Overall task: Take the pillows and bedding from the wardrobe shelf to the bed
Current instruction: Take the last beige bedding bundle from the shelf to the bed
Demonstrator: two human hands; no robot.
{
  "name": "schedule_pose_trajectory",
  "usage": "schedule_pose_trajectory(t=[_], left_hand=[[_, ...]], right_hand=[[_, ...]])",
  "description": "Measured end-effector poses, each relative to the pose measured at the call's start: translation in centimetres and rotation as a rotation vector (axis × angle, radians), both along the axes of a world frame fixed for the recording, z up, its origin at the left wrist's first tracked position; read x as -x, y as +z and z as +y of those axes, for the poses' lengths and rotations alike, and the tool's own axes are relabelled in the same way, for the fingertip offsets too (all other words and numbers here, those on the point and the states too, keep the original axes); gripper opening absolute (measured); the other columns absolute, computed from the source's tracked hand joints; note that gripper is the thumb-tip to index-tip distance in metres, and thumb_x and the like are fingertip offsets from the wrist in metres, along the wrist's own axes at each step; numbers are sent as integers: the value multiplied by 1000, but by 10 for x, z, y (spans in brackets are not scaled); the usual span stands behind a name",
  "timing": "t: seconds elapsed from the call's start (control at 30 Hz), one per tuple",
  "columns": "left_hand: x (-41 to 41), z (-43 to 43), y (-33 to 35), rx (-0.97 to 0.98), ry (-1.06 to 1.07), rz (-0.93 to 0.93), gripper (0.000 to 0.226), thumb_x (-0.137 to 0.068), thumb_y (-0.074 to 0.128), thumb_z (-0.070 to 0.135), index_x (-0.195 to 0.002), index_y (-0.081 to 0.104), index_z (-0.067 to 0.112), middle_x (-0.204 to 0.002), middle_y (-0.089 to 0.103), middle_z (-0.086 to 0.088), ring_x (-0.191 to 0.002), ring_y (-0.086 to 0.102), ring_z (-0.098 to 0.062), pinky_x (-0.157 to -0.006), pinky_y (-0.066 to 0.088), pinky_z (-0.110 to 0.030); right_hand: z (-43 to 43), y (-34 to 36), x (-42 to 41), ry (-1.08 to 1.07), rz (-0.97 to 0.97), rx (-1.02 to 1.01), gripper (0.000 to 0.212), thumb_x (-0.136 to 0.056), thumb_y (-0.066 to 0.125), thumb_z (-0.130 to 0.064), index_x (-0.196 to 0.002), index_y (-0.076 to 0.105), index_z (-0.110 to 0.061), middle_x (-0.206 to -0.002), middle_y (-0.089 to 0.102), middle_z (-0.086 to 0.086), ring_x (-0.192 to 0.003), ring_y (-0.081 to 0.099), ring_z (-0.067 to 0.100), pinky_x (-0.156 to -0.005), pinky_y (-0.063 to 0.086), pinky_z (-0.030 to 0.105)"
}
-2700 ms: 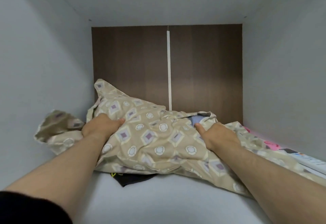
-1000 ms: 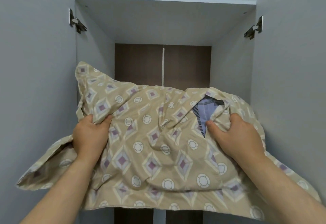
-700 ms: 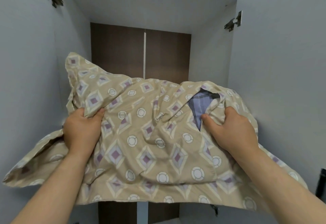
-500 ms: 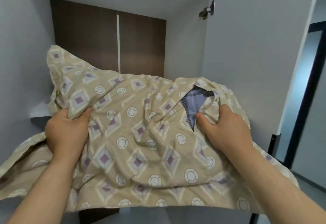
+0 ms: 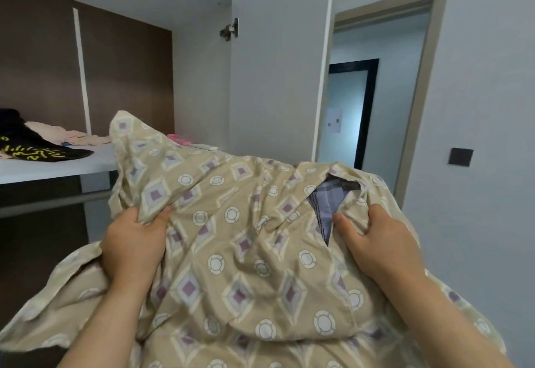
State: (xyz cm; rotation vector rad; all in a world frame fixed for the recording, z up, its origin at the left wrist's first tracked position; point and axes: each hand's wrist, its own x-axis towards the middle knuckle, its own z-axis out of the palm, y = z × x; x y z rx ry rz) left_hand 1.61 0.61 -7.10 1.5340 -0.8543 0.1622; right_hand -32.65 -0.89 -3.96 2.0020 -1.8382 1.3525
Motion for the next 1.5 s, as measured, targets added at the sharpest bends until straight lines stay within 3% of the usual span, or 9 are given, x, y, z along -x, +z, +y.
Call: schedule_pose_trajectory(t=[0.3,0.43,0.67,0.83,1.17,1.37,1.5], left_hand=[[170,32,-4,-51,-301,-58,40,-82,70,41,-86,67,1,-86,65,-29,-81,60,-46,-68,49,-44],[261,48,-2,-72,-488,-41,38,-82,69,41,-80,63,3,-85,64,-27,-72,54,-38,-63,42,-39],[436,74,-4,-52,-858,-43,38,-82,70,41,-71,59,6,-73,59,-20,-68,53,-35,-60,42,-38],[575,105,-17,-90,-1172,-88,36,-81,71,40,-77,63,5,-79,63,-26,-73,58,-42,-63,47,-41],[795,240,-71,-222,-1786,-144,33,-81,69,40,-78,64,8,-71,58,-12,-70,53,-34,-65,45,-39],[852,355,-110,-274,-2094,-239,32,-82,66,42,-78,64,10,-75,62,-14,-71,53,-33,-62,41,-38],[859,445,-135,-333,-2264,-336,33,-83,64,43,-70,59,13,-71,60,-11,-68,51,-33,-58,38,-37]], right_hand=[[126,-19,163,-282,-59,-46,53,-81,44,-71,-86,48,-18,-69,47,-7,-75,54,29,-62,38,36],[193,-26,234,-441,-68,-50,52,-81,44,-70,-90,48,-19,-90,65,7,-90,61,34,-66,38,36],[322,-26,344,-794,-68,-39,55,-81,44,-72,-92,50,-18,-95,67,10,-90,60,35,-68,42,38],[422,-36,401,-1136,-64,-74,60,-81,43,-72,-99,54,-17,-102,67,12,-95,60,36,-70,41,39],[598,-81,425,-1767,-156,-219,68,-81,40,-74,-113,55,-16,-107,67,10,-97,61,34,-71,45,38],[690,-117,384,-2056,-289,-267,67,-81,40,-75,-109,55,-16,-105,68,9,-96,61,34,-69,41,36],[756,-134,342,-2245,-355,-281,64,-80,43,-73,-101,55,-14,-102,68,12,-96,62,37,-74,45,39]])
